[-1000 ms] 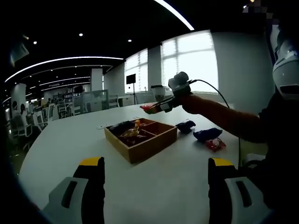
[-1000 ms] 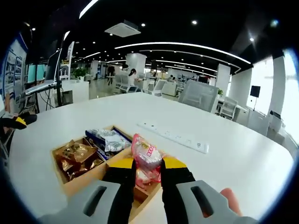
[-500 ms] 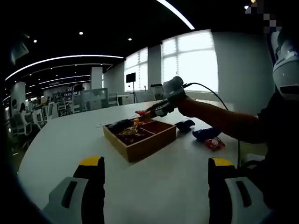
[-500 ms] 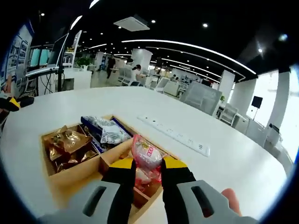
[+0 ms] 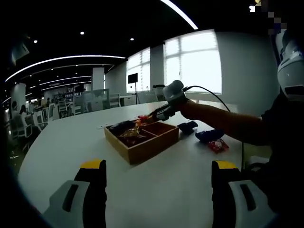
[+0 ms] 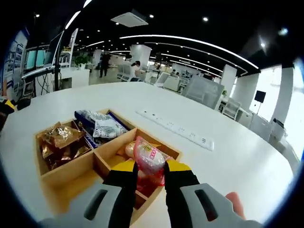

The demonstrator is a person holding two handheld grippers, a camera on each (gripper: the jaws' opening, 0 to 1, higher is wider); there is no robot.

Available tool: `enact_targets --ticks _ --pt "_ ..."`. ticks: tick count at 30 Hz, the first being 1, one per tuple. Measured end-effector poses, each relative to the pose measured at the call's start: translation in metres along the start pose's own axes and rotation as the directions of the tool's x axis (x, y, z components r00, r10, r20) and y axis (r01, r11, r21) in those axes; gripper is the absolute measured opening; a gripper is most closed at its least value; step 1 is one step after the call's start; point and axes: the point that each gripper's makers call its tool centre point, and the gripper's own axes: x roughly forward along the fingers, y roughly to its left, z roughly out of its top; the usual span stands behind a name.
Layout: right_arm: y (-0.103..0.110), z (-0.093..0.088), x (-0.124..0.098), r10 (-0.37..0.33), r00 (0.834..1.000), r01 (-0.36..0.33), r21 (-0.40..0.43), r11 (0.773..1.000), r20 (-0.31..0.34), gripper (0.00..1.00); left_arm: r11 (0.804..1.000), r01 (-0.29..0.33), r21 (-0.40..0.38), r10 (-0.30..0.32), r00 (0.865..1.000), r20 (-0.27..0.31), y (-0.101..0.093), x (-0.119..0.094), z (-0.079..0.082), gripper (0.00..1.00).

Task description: Pick up the scattered marshmallows, QQ candies, Oreo cookies, and mixed nuts on the table and sort them into separate containers

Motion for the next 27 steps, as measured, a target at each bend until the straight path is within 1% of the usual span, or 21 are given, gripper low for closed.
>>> enact_targets --ticks 8,14,22,27 --pt "-0.0018 0.0010 0.0018 -0.012 1.000 0.012 -0.002 1.000 0.002 0.20 1.000 0.001 0.002 -0.001 1.000 -0.002 -0.0008 -0.0008 0.0005 0.95" --pt "0.0014 0.0003 0.0008 0.001 1.000 -0.001 0.015 1.000 -0.001 0.23 1.000 0.012 0.000 -0.012 1.000 0.001 -0.0039 -0.0007 0.0008 0.96" --pt "0.0031 0.0024 0.0017 0.015 1.000 -0.015 0.035 0.999 0.008 0.29 1.000 0.009 0.006 -0.009 1.000 -0.006 -0.0036 -0.0008 -0.0004 0.95" --pt "0.0056 0.0090 0.0012 0.026 0.999 -0.028 0.055 0.998 0.036 0.37 1.000 0.007 0.009 -0.007 1.000 -0.009 -0.0035 -0.0013 -0.0007 0.95"
